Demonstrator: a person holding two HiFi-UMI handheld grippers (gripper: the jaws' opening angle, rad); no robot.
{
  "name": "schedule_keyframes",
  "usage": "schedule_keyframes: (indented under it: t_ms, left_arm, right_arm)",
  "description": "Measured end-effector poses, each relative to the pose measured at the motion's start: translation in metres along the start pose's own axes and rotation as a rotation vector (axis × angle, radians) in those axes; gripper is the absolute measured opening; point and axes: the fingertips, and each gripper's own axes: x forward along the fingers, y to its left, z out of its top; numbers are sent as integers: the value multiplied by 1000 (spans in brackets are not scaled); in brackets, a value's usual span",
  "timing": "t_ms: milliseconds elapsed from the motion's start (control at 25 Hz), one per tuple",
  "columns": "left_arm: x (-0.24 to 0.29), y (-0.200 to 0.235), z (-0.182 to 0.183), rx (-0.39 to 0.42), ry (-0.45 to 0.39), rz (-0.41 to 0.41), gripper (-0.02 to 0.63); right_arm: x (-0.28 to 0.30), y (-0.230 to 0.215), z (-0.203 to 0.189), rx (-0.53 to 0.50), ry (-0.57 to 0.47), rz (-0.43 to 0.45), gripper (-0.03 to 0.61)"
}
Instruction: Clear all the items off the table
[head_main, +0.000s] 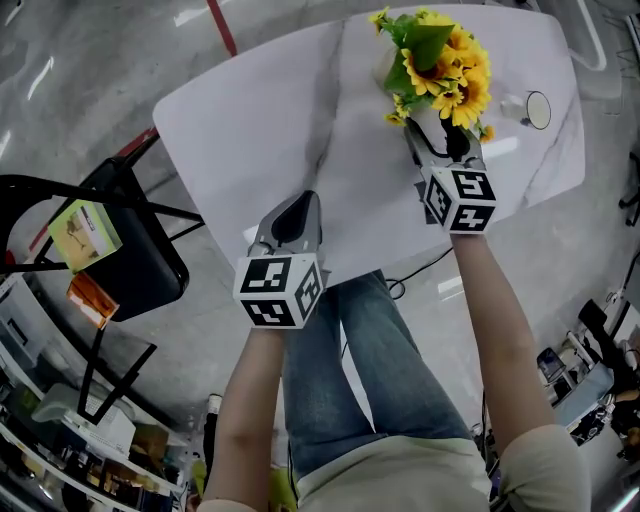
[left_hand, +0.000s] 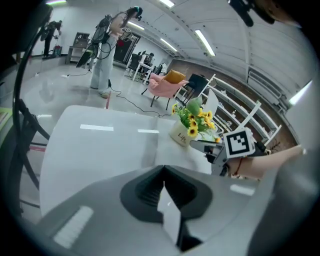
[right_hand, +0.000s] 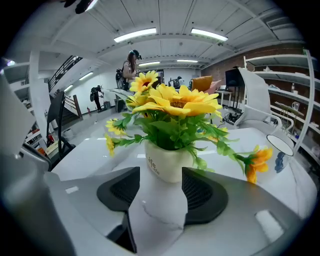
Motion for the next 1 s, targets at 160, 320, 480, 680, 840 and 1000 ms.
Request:
schedule_keyframes:
  t_ms: [160,320,480,680,840,1000]
  left_arm:
    - [5,-1,-1,-1,13,-11,8]
    - [14,-7,-7,-11,41,-27,8]
    - [25,-16,-9,3,64,-52,8]
    - [38,-20,-5,-23,75,-69,8]
    - [46,-25,-6,-21,93,-84,8]
    - [51,-30,-9,-23,111,-99,8]
  right_arm:
    - [10,-8,3,-6,-8,16,292]
    - [19,-17,7,-21,-21,55,349]
    - [30,-23,9,-71,-21,106,410]
    - [43,-23,14,-142,-32,173,480]
    - [54,-25,17,-220,-37,205,505]
    - [63,-25,22,-250,-41,262,540]
